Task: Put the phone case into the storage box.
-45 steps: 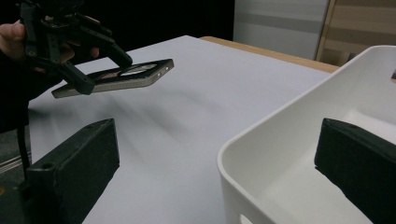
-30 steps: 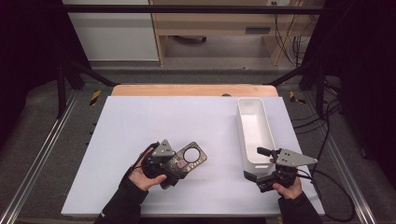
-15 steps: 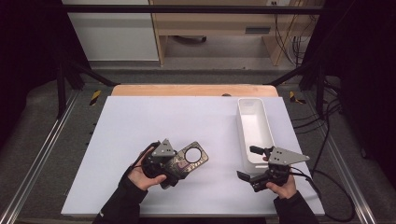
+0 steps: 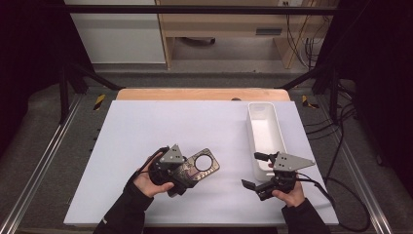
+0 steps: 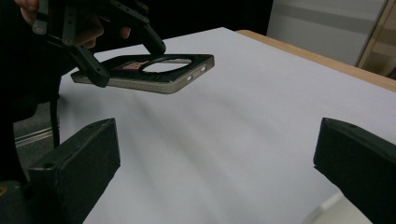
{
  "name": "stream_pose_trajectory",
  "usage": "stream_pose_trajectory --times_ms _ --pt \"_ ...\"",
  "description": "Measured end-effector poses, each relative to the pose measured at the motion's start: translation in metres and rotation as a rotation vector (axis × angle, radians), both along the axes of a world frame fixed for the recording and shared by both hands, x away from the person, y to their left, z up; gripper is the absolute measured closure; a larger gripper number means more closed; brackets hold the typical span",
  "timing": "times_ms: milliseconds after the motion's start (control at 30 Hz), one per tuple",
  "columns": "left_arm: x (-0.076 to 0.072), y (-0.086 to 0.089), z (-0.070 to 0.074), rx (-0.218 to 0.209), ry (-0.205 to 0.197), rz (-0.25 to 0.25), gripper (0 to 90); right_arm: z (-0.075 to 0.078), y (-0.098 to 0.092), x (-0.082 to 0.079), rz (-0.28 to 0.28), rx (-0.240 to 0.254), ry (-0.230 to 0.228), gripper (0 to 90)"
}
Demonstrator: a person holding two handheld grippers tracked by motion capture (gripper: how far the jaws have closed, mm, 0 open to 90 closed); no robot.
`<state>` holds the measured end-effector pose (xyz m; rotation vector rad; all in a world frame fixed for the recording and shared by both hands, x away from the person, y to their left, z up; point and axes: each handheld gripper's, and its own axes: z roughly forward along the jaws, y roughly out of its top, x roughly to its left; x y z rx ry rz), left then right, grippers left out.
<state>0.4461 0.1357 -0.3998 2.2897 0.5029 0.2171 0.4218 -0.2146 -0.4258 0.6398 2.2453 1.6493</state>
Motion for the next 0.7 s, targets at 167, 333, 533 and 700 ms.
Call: stream_pose_trajectory --times_ms 167,333,533,700 --pt "0.000 -0.002 0.001 0.011 0.002 -0.023 11.7 -0.001 0.006 0.001 0.028 -0.015 0.010 1.2" --pt "0.000 -0.005 0.000 0.020 0.005 -0.043 11.7 0.001 0.012 0.001 0.046 -0.024 0.012 1.4" --pt "-0.001 -0.009 0.001 0.019 0.006 -0.062 11.7 0.000 0.018 0.003 0.067 -0.027 0.020 1.5" --pt "-0.001 -0.011 0.002 0.026 0.008 -0.080 11.7 0.000 0.021 0.003 0.080 -0.036 0.024 1.7"
